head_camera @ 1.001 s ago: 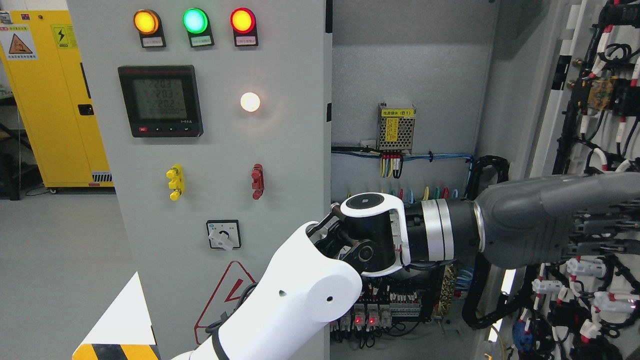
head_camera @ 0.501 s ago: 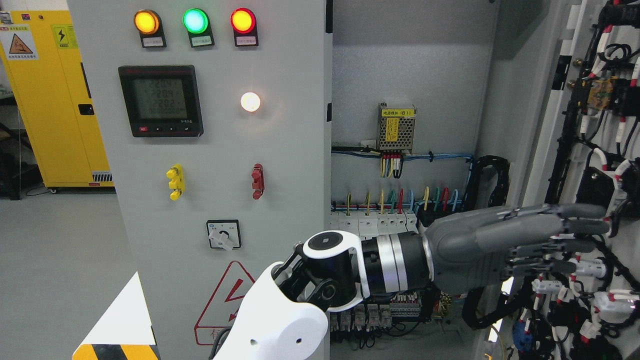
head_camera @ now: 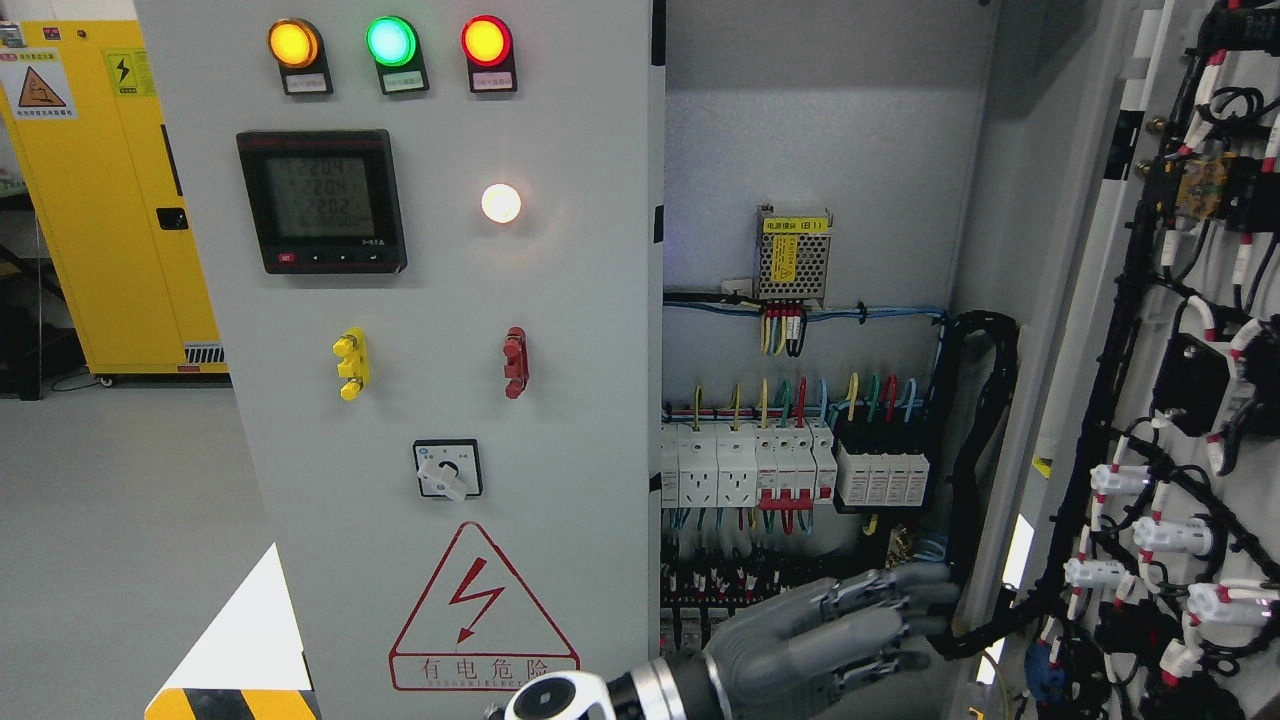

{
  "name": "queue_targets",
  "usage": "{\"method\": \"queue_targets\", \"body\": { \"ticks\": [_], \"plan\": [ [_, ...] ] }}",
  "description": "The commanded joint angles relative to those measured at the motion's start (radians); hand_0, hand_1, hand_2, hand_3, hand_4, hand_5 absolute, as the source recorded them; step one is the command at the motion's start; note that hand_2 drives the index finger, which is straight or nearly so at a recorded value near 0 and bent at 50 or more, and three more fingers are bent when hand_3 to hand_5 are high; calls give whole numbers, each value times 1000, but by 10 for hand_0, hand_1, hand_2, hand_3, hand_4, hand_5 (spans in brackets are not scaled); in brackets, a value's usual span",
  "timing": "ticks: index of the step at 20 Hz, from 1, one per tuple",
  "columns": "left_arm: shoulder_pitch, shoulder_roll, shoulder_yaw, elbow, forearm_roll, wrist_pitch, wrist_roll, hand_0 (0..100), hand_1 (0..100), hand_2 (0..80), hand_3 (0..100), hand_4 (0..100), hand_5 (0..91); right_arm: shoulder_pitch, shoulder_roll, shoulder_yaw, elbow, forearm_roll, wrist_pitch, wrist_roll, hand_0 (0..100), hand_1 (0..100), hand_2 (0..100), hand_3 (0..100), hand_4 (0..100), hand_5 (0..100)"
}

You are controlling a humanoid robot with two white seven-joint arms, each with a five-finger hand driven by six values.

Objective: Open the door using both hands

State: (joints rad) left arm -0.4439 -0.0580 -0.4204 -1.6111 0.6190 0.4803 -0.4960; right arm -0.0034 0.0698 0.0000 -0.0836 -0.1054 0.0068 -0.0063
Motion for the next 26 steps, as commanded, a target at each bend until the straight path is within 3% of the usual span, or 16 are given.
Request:
{"method": "queue_targets", "body": {
  "ticks": [1, 5, 9, 12, 15, 19, 23, 26],
  "plan": [
    [396, 98, 112, -101, -120, -75, 29, 120, 556, 0, 0, 0, 0, -29, -1, 29, 1, 0, -1, 0, 0, 500, 40, 0, 0, 0],
    [568, 141, 219, -73, -127, -108, 54, 120, 556, 0, 0, 0, 0, -29, -1, 29, 1, 0, -1, 0, 0, 500, 40, 0, 0, 0],
    [646, 222, 261, 72, -139, -152, 56, 120, 556, 0, 0, 0, 0, -29, -1, 29, 1, 0, -1, 0, 0, 500, 40, 0, 0, 0],
    [708, 228, 262, 218, -231, -258, 56, 120, 556, 0, 0, 0, 0, -29, 1, 29, -1, 0, -1, 0, 0, 500, 40, 0, 0, 0],
    [714, 216, 294, 432, -269, -348, 59, 120, 556, 0, 0, 0, 0, -29, -1, 29, -1, 1, -1, 0, 0, 500, 40, 0, 0, 0],
    [702, 199, 305, 742, -285, -419, 137, 120, 556, 0, 0, 0, 0, -29, 1, 29, 1, 0, -1, 0, 0, 500, 40, 0, 0, 0],
    [654, 150, 301, 1072, -283, -540, 135, 120, 556, 0, 0, 0, 0, -29, 1, 29, -1, 0, -1, 0, 0, 500, 40, 0, 0, 0],
    [604, 120, 302, 1279, -283, -549, 135, 120, 556, 0, 0, 0, 0, -29, 1, 29, -1, 1, -1, 0, 0, 500, 40, 0, 0, 0]
  ]
}}
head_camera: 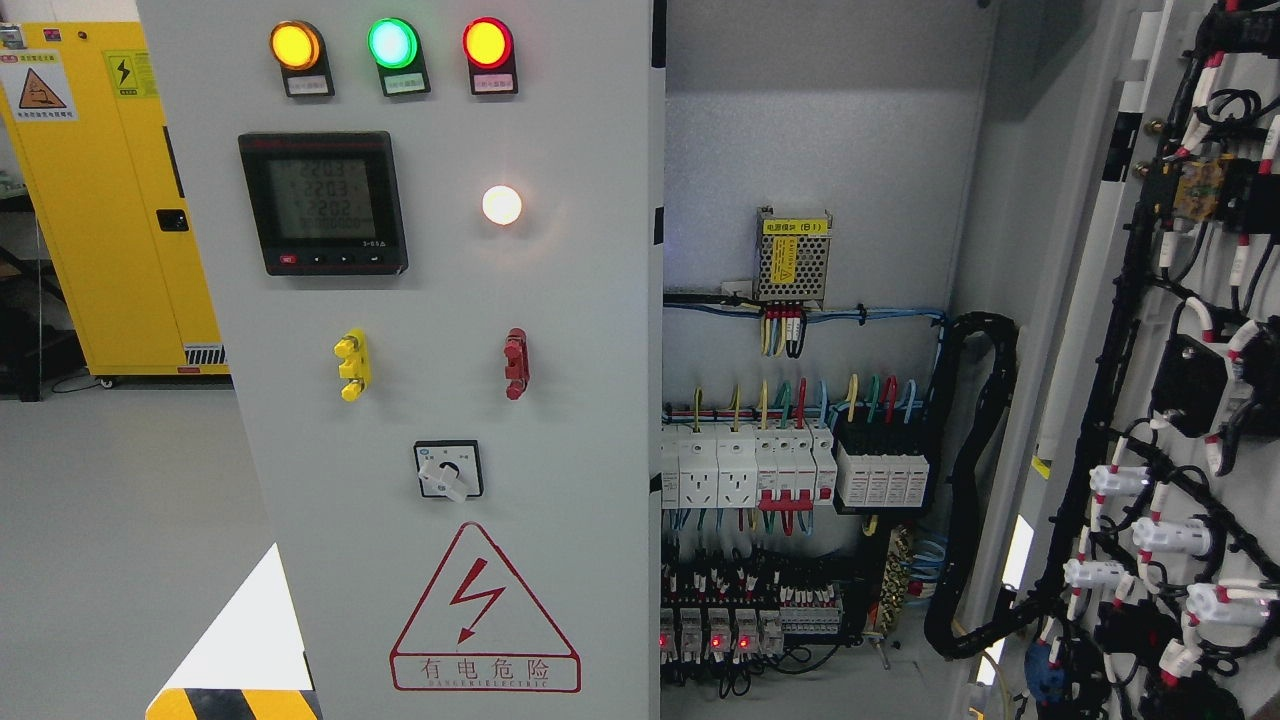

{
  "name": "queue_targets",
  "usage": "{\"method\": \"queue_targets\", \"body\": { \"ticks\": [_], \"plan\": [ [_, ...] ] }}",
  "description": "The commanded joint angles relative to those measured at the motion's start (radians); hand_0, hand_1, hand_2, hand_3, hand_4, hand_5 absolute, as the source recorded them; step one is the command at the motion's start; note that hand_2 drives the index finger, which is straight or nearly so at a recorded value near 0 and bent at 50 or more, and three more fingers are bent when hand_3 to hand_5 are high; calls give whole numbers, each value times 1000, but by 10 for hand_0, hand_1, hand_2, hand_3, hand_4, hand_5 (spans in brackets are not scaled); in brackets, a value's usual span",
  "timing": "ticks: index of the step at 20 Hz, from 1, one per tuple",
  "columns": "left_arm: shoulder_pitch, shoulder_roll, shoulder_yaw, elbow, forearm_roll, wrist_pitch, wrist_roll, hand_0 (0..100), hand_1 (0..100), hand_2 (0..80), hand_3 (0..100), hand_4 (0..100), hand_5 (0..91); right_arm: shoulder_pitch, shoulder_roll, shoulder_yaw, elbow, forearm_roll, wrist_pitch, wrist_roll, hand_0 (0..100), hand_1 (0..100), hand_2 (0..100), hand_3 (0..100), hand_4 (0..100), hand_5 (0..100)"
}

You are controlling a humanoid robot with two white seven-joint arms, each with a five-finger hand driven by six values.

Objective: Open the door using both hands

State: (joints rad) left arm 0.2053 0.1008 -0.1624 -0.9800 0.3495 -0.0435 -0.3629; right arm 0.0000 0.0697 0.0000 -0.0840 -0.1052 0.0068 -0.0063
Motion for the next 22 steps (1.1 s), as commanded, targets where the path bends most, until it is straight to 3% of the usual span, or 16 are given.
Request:
{"method": "queue_targets", "body": {
  "ticks": [1, 9, 13, 15, 19, 22],
  "plan": [
    [-52, -50, 43, 703, -14, -26, 2, 120, 556, 0, 0, 0, 0, -32, 1, 29, 0, 1, -1, 0, 0, 500, 40, 0, 0, 0],
    [-52, -79, 37, 888, -27, -24, 1, 120, 556, 0, 0, 0, 0, -32, 1, 29, 0, 1, -1, 0, 0, 500, 40, 0, 0, 0],
    [-52, -79, 30, 888, -124, -24, 7, 120, 556, 0, 0, 0, 0, -31, 1, 29, 0, 1, -1, 0, 0, 500, 40, 0, 0, 0],
    [-53, -78, 30, 888, -135, -26, 12, 120, 556, 0, 0, 0, 0, -31, -1, 29, 0, -1, -1, 0, 0, 500, 40, 0, 0, 0],
    [-69, -70, 37, 888, -132, -26, 117, 120, 556, 0, 0, 0, 0, -28, -1, 29, 0, -1, -1, 0, 0, 500, 40, 0, 0, 0],
    [-73, -72, 37, 886, -127, -26, 145, 120, 556, 0, 0, 0, 0, -26, -1, 29, 0, -1, -1, 0, 0, 500, 40, 0, 0, 0]
  ]
}}
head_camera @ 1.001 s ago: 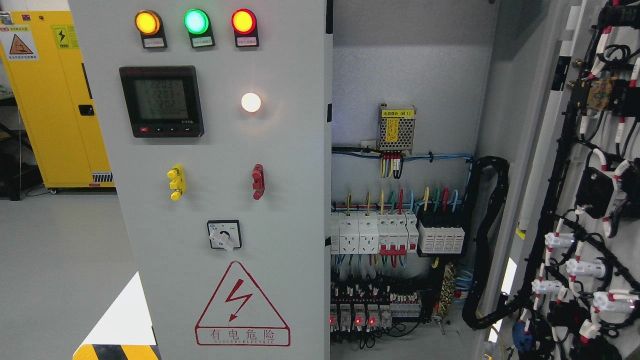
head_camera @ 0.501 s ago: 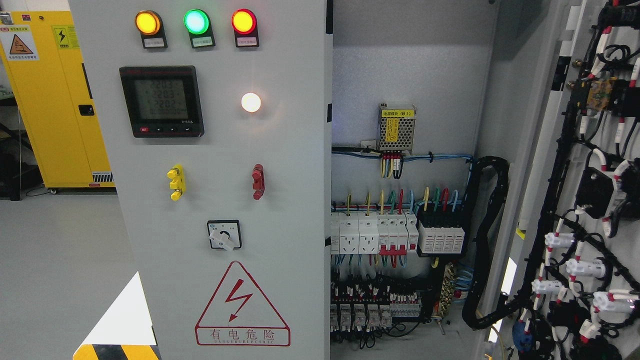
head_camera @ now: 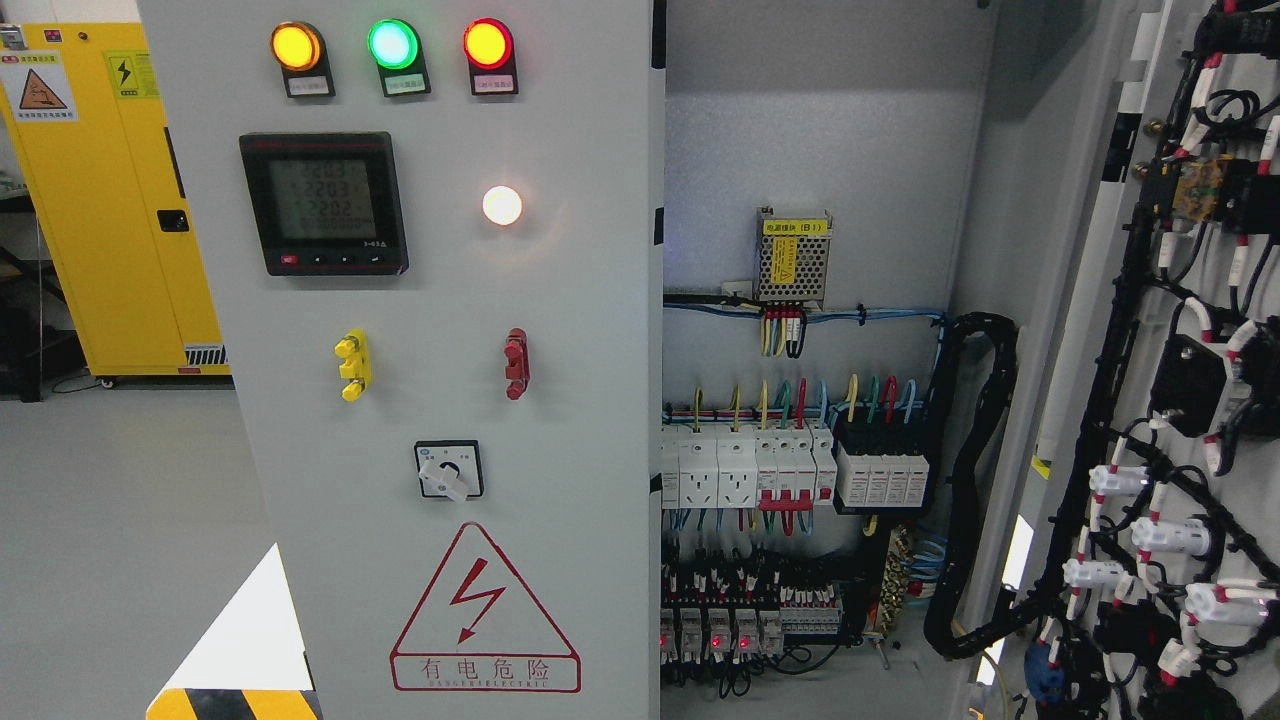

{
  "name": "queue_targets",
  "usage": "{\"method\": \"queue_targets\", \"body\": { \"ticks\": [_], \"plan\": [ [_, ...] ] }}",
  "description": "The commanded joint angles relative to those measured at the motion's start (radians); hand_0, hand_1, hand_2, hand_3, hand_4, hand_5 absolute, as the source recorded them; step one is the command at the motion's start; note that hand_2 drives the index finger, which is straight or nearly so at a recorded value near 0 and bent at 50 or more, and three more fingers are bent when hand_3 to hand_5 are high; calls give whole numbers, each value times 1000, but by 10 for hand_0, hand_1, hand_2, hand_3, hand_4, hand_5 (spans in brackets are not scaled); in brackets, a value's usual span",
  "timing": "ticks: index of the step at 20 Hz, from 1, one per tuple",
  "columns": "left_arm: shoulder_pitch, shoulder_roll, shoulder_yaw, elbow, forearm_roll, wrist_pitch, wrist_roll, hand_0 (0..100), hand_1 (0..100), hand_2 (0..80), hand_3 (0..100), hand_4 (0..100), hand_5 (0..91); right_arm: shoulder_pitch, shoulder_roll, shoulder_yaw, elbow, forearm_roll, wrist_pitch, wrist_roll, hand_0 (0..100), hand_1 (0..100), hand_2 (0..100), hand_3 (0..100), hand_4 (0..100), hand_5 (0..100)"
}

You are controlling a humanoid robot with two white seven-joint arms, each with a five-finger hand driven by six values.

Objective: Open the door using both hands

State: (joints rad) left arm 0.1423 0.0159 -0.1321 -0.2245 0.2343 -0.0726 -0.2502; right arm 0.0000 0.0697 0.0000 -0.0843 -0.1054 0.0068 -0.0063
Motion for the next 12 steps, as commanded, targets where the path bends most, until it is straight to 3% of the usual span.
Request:
{"method": "queue_targets", "body": {
  "ticks": [1, 9, 12],
  "plan": [
    [-18, 13, 6, 131, -12, 2, 32, 120, 556, 0, 0, 0, 0, -26, -1, 29, 0, 0, -1, 0, 0, 500, 40, 0, 0, 0],
    [-49, 26, 9, 125, -7, -7, 34, 120, 556, 0, 0, 0, 0, -23, 2, 29, -46, 3, -7, 0, 0, 500, 40, 0, 0, 0],
    [-47, 22, 6, 129, -10, -29, 34, 120, 556, 0, 0, 0, 0, -23, 4, 41, -110, 1, -57, 0, 0, 500, 40, 0, 0, 0]
  ]
}}
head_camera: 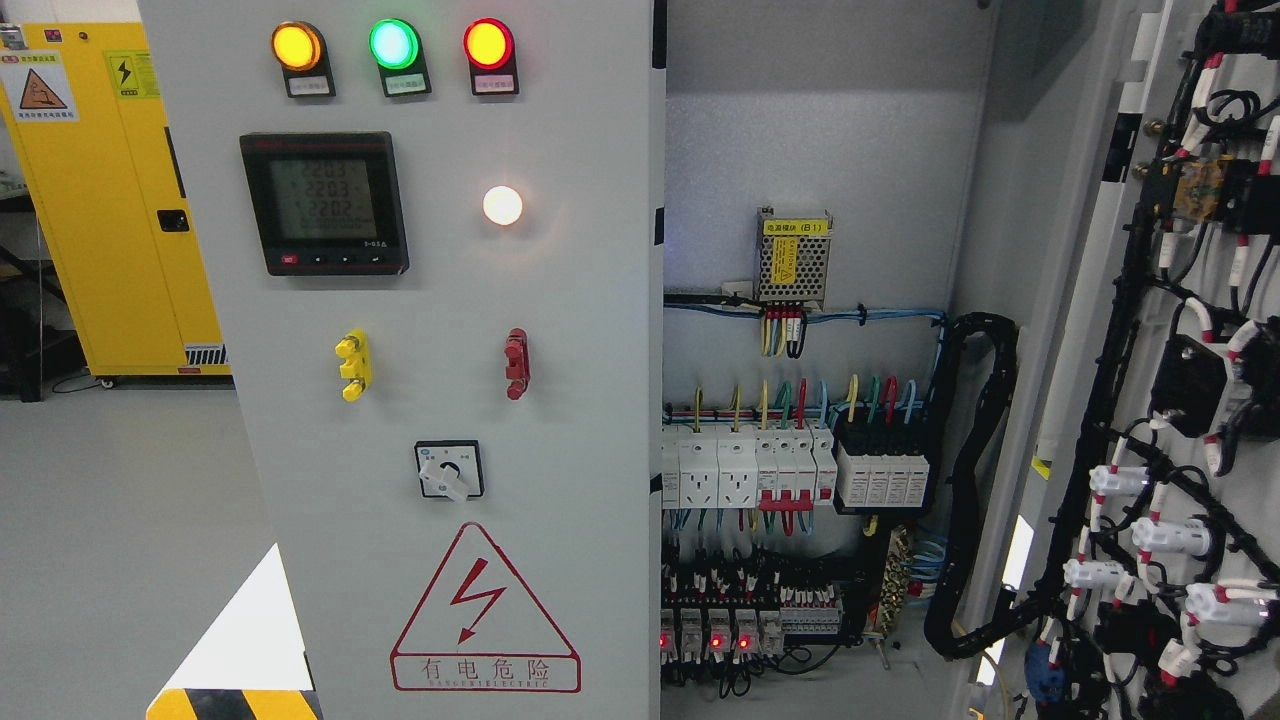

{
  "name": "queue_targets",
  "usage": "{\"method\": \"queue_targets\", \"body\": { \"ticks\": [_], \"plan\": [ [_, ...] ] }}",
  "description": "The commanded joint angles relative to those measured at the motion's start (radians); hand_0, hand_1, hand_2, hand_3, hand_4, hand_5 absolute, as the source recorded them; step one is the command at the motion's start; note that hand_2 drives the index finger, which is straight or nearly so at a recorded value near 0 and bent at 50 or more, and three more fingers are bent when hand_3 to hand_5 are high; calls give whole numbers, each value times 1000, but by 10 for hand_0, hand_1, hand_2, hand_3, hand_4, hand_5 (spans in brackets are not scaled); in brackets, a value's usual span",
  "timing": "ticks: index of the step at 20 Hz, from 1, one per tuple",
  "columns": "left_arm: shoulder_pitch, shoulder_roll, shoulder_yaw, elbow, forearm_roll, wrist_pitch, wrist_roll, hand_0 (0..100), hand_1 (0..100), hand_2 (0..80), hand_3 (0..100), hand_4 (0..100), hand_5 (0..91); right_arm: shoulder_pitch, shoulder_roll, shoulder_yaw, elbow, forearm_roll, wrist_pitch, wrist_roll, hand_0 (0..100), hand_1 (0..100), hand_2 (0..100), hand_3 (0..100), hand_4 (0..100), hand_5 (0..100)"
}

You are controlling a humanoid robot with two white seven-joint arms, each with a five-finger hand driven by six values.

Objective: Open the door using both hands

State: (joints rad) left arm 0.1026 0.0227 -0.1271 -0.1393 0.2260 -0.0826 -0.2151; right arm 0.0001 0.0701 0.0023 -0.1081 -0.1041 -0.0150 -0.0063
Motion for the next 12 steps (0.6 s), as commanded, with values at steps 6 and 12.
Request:
{"method": "queue_targets", "body": {
  "ticks": [6, 12],
  "plan": [
    [-11, 17, 0, 43, -11, -14, -1, 120, 556, 0, 0, 0, 0, 170, 19, 50, -725, -3, -237, 0, 0, 500, 40, 0, 0, 0],
    [-11, 3, 0, 41, -10, -20, -1, 120, 556, 0, 0, 0, 0, 310, 14, 283, -1319, -2, -238, 0, 0, 500, 40, 0, 0, 0]
  ]
}}
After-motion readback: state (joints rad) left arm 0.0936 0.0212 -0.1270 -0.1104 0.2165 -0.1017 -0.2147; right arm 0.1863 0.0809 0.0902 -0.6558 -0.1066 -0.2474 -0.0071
